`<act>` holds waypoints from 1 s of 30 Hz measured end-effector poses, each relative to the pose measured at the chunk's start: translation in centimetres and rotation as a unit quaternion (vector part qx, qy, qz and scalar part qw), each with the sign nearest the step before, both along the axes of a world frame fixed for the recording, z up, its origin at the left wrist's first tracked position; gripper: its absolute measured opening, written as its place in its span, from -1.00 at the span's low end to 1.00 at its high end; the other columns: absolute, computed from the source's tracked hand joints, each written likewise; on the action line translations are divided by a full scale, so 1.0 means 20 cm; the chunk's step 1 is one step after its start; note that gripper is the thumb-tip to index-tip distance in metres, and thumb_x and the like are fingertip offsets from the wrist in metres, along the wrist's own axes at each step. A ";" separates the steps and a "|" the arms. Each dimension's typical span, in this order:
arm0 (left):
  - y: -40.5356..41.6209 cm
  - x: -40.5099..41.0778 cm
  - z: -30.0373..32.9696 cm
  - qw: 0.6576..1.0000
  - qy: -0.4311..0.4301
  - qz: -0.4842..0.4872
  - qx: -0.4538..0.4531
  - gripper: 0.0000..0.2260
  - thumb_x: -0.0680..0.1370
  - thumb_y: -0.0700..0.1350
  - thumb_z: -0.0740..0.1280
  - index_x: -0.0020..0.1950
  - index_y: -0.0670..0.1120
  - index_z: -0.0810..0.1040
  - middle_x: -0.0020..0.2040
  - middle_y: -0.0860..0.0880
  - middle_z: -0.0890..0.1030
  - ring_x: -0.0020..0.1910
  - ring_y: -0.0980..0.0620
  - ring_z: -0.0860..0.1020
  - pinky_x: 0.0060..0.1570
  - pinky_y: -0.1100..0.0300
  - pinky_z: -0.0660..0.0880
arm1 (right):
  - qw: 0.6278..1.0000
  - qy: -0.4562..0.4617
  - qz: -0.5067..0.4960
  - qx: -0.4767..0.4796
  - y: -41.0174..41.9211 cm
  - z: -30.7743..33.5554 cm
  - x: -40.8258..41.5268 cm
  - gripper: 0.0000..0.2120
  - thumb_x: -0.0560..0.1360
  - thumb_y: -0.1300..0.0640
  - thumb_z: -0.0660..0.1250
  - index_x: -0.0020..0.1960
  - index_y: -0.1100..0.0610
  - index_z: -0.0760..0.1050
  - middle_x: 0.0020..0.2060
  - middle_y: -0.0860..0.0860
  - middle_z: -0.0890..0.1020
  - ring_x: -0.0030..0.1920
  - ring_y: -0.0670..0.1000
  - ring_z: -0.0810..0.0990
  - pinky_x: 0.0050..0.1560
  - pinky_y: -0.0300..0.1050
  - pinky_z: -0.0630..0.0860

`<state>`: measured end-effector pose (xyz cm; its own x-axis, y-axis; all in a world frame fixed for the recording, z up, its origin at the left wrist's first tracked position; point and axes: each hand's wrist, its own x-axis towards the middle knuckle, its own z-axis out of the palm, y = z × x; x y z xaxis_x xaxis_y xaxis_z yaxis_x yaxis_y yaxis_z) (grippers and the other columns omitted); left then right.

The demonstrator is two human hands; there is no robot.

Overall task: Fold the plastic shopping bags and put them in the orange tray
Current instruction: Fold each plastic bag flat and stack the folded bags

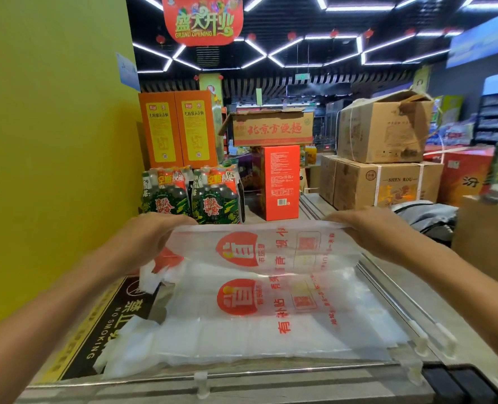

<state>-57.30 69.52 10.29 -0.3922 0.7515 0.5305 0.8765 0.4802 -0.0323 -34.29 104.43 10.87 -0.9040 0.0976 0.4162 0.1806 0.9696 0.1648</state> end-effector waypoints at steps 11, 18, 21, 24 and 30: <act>-0.24 0.11 0.36 0.991 0.106 -0.048 0.071 -0.44 0.51 -0.43 0.37 0.39 0.07 0.54 -0.04 0.03 0.68 -0.24 -0.01 0.61 -0.39 -0.01 0.56 | 0.994 0.108 0.032 0.008 -0.12 0.34 0.27 -0.62 0.61 0.03 0.19 0.39 0.00 0.52 0.10 0.04 0.71 0.04 0.15 0.70 -0.08 0.12 0.66; -0.18 -0.03 0.36 0.995 0.080 -0.032 0.054 -0.46 0.50 -0.45 0.38 0.37 0.04 0.56 -0.11 -0.05 0.68 -0.23 -0.08 0.61 -0.36 0.01 0.53 | 0.995 0.097 0.026 -0.003 -0.02 0.31 0.17 -0.68 0.65 0.08 0.21 0.37 0.02 0.54 0.10 0.03 0.70 0.08 0.14 0.69 -0.06 -0.03 0.62; -0.08 -0.09 0.25 0.999 0.019 0.011 0.033 -0.42 0.50 -0.45 0.38 0.41 0.05 0.52 -0.10 -0.04 0.64 -0.25 0.02 0.53 -0.37 0.29 0.35 | 0.998 0.046 -0.004 -0.034 0.03 0.19 0.04 -0.69 0.67 0.07 0.20 0.38 -0.03 0.52 0.12 -0.02 0.69 0.09 0.08 0.68 -0.13 -0.23 0.52; 0.00 -0.15 0.08 0.998 -0.063 0.021 0.020 -0.52 0.54 -0.38 0.37 0.37 0.05 0.53 -0.01 0.02 0.63 -0.20 0.20 0.50 -0.34 0.37 0.37 | 0.997 0.012 0.001 -0.078 0.06 0.02 -0.09 -0.66 0.68 0.11 0.19 0.43 -0.06 0.48 0.20 -0.01 0.66 0.14 0.06 0.67 -0.11 -0.23 0.46; 0.12 -0.32 -0.33 0.994 -0.099 0.033 -0.045 -0.54 0.58 -0.31 0.34 0.33 0.17 0.56 0.14 0.12 0.65 -0.10 0.19 0.51 -0.25 0.43 0.38 | 0.994 -0.037 -0.002 -0.102 0.23 -0.43 -0.33 -0.43 0.61 0.37 0.18 0.48 -0.14 0.40 0.45 -0.11 0.47 0.41 -0.03 0.46 0.41 -0.08 0.37</act>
<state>-63.74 71.89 3.65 -0.5314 0.7623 0.3696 0.8372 0.5391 0.0917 -40.90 109.13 2.29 -0.9307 0.1777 0.3196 0.1801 0.9834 -0.0223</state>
